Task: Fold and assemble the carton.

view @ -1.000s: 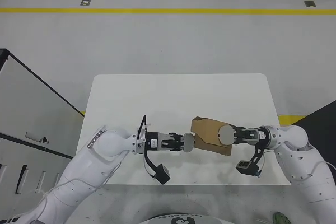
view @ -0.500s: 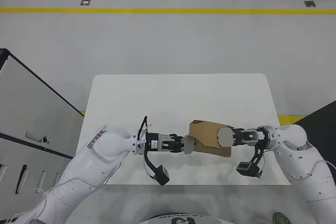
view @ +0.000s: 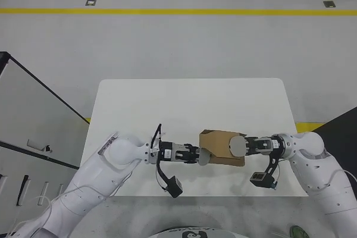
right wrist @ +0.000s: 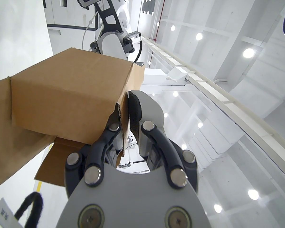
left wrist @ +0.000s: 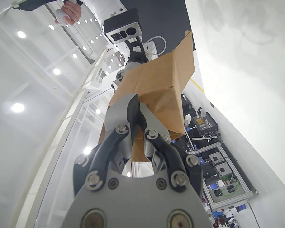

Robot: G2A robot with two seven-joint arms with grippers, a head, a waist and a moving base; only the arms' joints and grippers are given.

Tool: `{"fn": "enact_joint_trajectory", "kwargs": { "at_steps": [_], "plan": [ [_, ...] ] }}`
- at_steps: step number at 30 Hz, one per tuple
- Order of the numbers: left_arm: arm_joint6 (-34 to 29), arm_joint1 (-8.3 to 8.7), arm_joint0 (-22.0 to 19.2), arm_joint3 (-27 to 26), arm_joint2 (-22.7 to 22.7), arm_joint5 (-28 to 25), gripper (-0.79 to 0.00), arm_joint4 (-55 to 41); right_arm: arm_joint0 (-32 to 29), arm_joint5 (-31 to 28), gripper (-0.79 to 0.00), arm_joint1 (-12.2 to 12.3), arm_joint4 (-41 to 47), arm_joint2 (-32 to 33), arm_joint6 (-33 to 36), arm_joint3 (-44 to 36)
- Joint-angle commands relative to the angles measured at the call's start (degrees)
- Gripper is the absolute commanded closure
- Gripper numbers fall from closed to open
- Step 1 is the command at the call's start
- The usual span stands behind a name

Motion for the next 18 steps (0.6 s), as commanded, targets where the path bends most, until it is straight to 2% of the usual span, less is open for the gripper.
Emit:
{"fn": "enact_joint_trajectory", "kwargs": {
  "at_steps": [1,14,18],
  "plan": [
    [-0.03,0.13,0.09,-0.09,-0.37,-0.1,0.0,0.05,0.01,-0.06,0.0,0.02,0.08,0.05,-0.06,0.01],
    [-0.19,-0.24,-0.78,0.08,2.19,0.09,0.0,-0.43,0.26,-0.26,0.0,0.01,0.23,-0.33,-0.26,-0.27],
    [-0.85,-0.06,-1.06,0.24,1.19,0.04,0.0,-0.3,0.19,-0.34,0.0,0.06,0.3,-0.17,-0.34,-0.11]
  ]
}}
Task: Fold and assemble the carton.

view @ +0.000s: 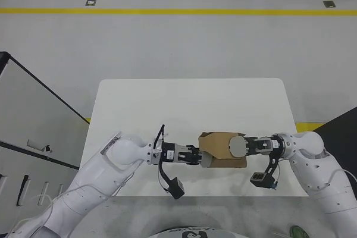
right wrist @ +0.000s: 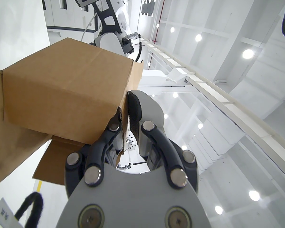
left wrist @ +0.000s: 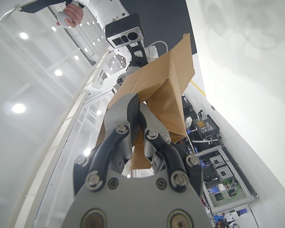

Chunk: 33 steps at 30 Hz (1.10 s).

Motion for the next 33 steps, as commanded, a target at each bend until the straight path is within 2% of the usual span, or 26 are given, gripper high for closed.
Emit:
{"fn": "enact_joint_trajectory", "kwargs": {
  "at_steps": [1,9,17,26,33],
  "plan": [
    [-0.41,0.24,0.16,-0.18,-1.07,0.07,0.0,0.08,-0.08,-0.06,0.0,0.06,0.01,0.26,-0.06,0.05],
    [-0.87,1.5,2.29,-2.54,-5.98,0.46,0.0,0.87,-0.82,-0.01,0.0,0.29,-0.19,1.17,-0.01,-0.3],
    [-3.81,2.05,3.19,-4.48,-9.07,3.68,0.0,2.39,-1.78,-0.09,0.0,0.45,-0.63,1.38,-0.1,-1.78],
    [-7.75,2.18,3.21,-5.59,-9.94,6.79,0.0,4.76,-2.52,-0.17,0.0,0.62,-0.87,1.51,-0.18,-3.01],
    [-7.75,2.23,2.86,-4.68,-8.72,6.29,0.0,4.76,-2.75,-0.33,0.0,0.72,-0.72,1.65,-0.34,-3.67]
  ]
}}
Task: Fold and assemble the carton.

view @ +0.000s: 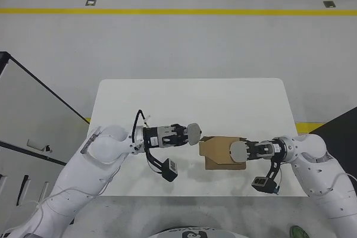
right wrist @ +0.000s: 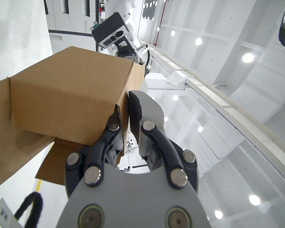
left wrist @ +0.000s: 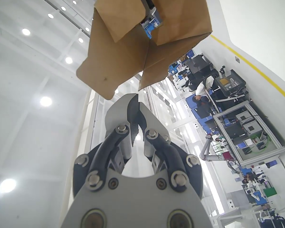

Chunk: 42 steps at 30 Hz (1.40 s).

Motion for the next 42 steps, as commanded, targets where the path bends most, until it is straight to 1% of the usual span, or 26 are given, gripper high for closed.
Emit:
{"fn": "enact_joint_trajectory", "kwargs": {
  "at_steps": [1,10,21,37,42],
  "plan": [
    [0.21,-0.05,-0.39,0.37,0.71,-0.68,0.0,0.0,0.01,-0.03,0.0,0.01,0.09,-0.02,-0.04,-0.27],
    [-0.6,-0.22,-1.44,0.72,3.06,-1.13,0.0,0.0,0.3,0.05,0.0,0.05,-0.15,-0.19,0.05,-0.25],
    [0.17,-0.44,-1.25,1.84,4.45,-1.06,0.0,-1.37,0.98,0.34,0.0,-0.06,0.16,-0.87,0.34,0.02],
    [1.36,-0.95,-2.22,2.77,6.81,-1.17,0.0,-2.4,1.11,0.61,0.0,-0.05,-0.26,-1.67,0.61,-0.67],
    [1.46,-0.93,-2.55,2.87,6.6,-1.57,0.0,-1.96,1.21,0.74,0.0,-0.03,-0.43,-1.85,0.74,-0.67]
  ]
}}
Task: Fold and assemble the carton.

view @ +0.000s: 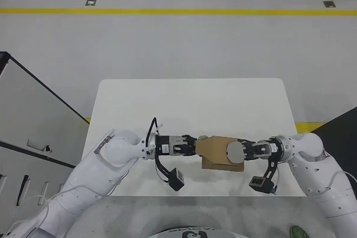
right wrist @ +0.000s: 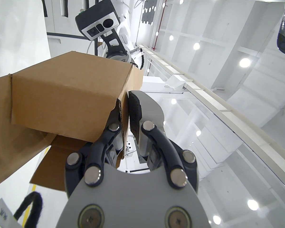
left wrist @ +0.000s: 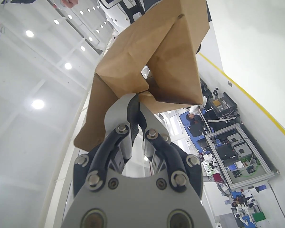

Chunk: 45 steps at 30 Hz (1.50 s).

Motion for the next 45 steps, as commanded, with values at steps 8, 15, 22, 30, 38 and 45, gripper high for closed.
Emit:
{"fn": "enact_joint_trajectory", "kwargs": {
  "at_steps": [8,15,22,30,38,45],
  "plan": [
    [0.1,0.51,0.8,-0.45,-2.2,-0.2,0.0,0.34,-0.13,0.32,0.0,0.15,0.16,0.45,0.32,-0.04],
    [0.13,0.33,0.9,-0.37,-0.96,-0.39,0.0,0.59,-0.16,0.19,0.0,0.17,0.27,0.14,0.19,-0.91],
    [0.25,-0.08,-0.11,-0.05,0.6,-0.51,0.0,0.31,0.13,0.07,0.0,0.09,0.25,-0.68,0.06,-0.95],
    [0.21,-0.22,-0.7,0.41,0.86,-0.36,0.0,0.05,0.27,0.43,0.0,0.11,0.39,-0.59,0.43,-0.48],
    [0.07,-0.06,-0.14,0.16,0.29,-0.29,0.0,0.3,0.08,0.55,0.0,0.25,0.39,0.0,0.55,-0.39],
    [-0.06,-0.31,-0.33,0.58,1.34,0.05,0.0,0.02,0.49,0.38,0.0,0.15,0.24,-0.92,0.38,-0.65]
  ]
}}
